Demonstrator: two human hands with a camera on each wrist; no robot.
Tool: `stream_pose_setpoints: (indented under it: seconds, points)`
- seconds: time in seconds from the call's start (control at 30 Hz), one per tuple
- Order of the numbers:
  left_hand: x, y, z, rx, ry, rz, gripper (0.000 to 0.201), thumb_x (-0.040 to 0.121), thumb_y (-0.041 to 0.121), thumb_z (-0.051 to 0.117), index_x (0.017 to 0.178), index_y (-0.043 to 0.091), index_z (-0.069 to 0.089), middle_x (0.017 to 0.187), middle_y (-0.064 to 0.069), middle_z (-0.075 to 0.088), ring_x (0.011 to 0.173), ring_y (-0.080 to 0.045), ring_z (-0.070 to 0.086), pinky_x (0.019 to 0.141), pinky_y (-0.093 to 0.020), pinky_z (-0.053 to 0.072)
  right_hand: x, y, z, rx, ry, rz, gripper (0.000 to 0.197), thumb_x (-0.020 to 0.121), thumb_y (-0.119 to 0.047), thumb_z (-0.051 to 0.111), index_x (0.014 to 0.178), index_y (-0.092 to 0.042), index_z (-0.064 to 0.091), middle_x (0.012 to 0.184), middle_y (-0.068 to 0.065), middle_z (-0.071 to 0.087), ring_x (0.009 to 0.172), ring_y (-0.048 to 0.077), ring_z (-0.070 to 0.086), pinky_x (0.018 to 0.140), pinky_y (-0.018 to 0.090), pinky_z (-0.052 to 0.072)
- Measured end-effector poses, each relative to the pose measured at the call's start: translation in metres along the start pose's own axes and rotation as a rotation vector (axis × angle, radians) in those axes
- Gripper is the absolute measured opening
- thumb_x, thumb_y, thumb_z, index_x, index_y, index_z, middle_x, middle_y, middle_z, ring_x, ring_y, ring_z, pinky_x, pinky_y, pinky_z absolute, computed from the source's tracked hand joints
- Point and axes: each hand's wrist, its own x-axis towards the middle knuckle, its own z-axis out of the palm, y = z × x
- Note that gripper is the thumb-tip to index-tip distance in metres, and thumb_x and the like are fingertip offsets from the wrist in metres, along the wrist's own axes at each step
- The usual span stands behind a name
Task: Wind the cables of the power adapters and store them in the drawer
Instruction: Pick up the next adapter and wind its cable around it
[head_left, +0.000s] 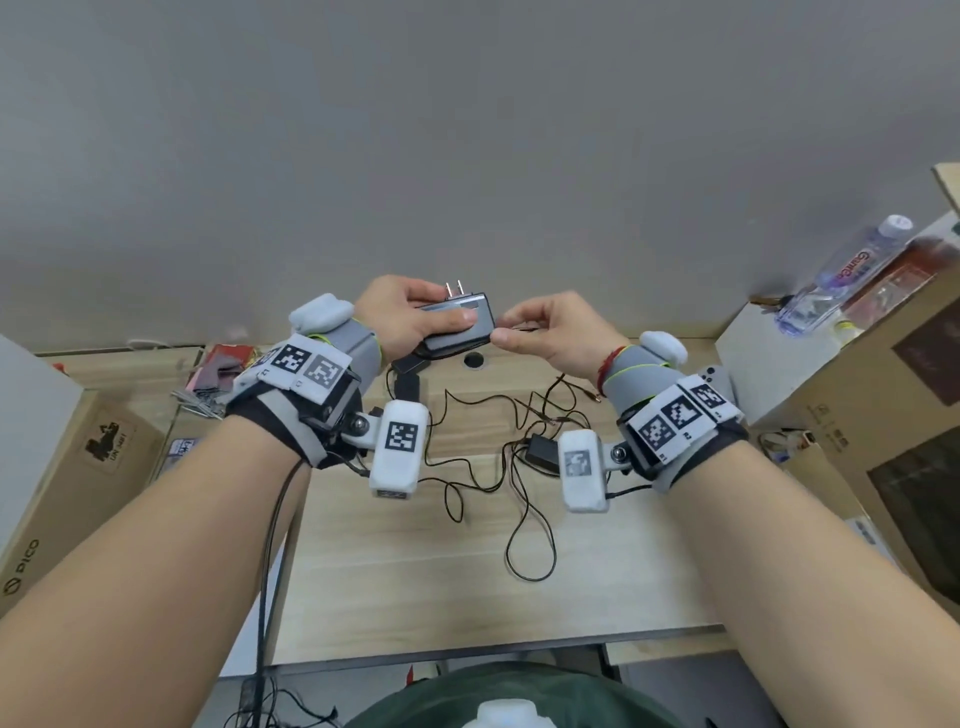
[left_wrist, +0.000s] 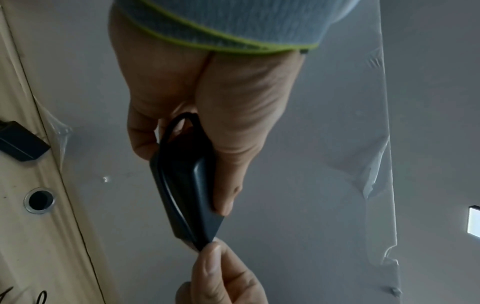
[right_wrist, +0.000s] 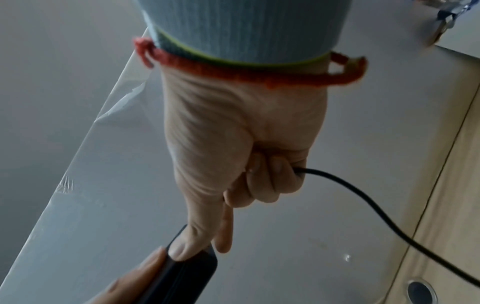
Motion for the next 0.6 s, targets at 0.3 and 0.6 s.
stream_pose_setpoints:
  seconds: [0.3,0.6]
  points:
    - [-0.007,0.008,0.014,-0.108,-0.087,-0.061,0.025,0.087,0.038,0.071,0.108,0.024,0.071,0.098,-0.008,0.070,0.076,-0.021,0.071,0.078,-0.041,0.061,0.004,0.004,0.004,-0.073,-0.062,0.001,0.027,0.094,-0.039,0.062,0.075,-0.021,0.069,0.047,-0.016,0.042,0.051,0.007,0.030,0.055,0.024,0.027]
    - [-0.012,0.014,0.014,-0.179,-0.116,-0.128,0.031,0.081,0.031,0.078,0.107,0.017,0.070,0.078,-0.003,0.070,0.056,-0.018,0.062,0.047,-0.018,0.051,0.005,0.004,0.007,-0.013,-0.042,0.025,0.020,0.094,-0.033,0.064,0.093,-0.015,0.071,0.045,-0.020,0.053,0.048,-0.002,0.043,0.054,0.012,0.032]
